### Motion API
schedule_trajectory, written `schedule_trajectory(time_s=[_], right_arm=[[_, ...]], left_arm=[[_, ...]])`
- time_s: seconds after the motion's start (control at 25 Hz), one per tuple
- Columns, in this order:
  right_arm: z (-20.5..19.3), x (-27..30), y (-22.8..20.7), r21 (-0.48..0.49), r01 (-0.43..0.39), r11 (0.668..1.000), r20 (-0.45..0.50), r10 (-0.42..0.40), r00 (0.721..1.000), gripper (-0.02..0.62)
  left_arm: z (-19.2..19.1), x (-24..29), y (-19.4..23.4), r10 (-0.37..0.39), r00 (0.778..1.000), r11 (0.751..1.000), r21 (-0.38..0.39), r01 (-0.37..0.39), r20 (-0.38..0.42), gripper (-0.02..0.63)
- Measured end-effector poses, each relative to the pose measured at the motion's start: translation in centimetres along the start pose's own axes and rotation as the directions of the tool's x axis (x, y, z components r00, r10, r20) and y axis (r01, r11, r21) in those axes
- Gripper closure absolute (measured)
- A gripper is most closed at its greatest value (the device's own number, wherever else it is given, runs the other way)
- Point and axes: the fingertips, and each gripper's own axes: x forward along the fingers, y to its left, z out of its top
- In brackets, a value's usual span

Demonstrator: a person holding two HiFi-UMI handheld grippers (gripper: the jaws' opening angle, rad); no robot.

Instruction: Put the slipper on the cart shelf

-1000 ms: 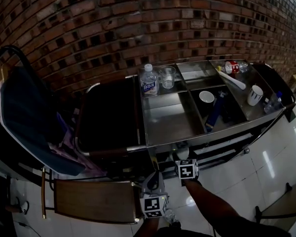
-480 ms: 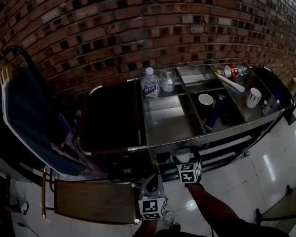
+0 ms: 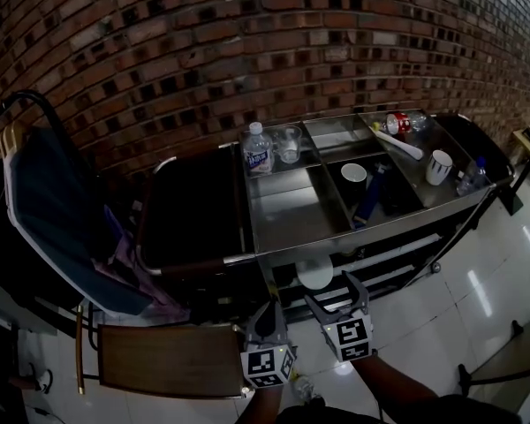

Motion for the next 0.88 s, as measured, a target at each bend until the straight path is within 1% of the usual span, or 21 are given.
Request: schedule_trajectory(time_s=[0.08, 0.16, 0.2, 0.32, 0.36, 0.44, 0.64, 0.72, 0.8, 0.88], right_arm=[[2.2, -1.8, 0.2, -0.002, 0.003, 1.000, 0.046, -0.003, 0.999, 0.234], [3.6, -3.3, 0.5, -0.008, 0.006, 1.000, 0.080, -0.006, 0.997, 0.335], [4.0, -3.8, 0.6, -0.008, 0.007, 1.000, 0.091, -0.007, 0.996, 0.368], [4.2, -5.2, 0.5, -0.003, 0.022, 1.000, 0.103, -0.022, 0.994, 0.469], [4.0, -5.5, 0.4, 0.001, 0.029, 1.000, 0.101, -0.029, 0.994, 0.519], [3.7, -5.9, 0.7, 0.001, 0.032, 0.999, 0.101, -0.032, 0.994, 0.593], [4.7, -6.5, 1.2, -0.017, 0.039, 0.999, 0.118, -0.036, 0.992, 0.594], [4.9, -6.6, 1.4, -0.026, 0.042, 0.999, 0.123, -0.038, 0.992, 0.594], [4.2, -6.5, 1.4, -0.009, 0.040, 0.999, 0.127, -0.039, 0.991, 0.594], [3.8, -6.5, 1.4, 0.005, 0.041, 0.999, 0.135, -0.041, 0.990, 0.594]], left_arm=[[1.4, -0.5, 0.1, 0.013, 1.000, 1.000, -0.026, -0.012, 0.021, 0.589], [2.6, -1.2, 0.1, 0.019, 0.999, 0.999, -0.033, -0.017, 0.041, 0.589], [3.1, -1.5, 0.1, 0.019, 0.999, 0.999, -0.030, -0.017, 0.051, 0.589], [3.9, -2.1, -0.1, 0.017, 0.997, 1.000, -0.005, -0.016, 0.072, 0.589], [4.1, -2.2, -0.1, 0.016, 0.997, 1.000, 0.004, -0.016, 0.077, 0.589], [4.3, -2.8, -0.2, 0.016, 0.997, 1.000, 0.024, -0.018, 0.080, 0.589], [4.2, -3.5, -0.7, 0.008, 0.998, 0.998, 0.061, -0.013, 0.069, 0.589], [4.3, -3.6, -1.2, 0.000, 0.998, 0.996, 0.090, -0.006, 0.067, 0.589], [4.7, -3.4, -1.9, -0.013, 0.997, 0.992, 0.124, 0.004, 0.070, 0.589], [5.2, -3.3, -2.6, -0.023, 0.997, 0.990, 0.140, 0.011, 0.079, 0.589]])
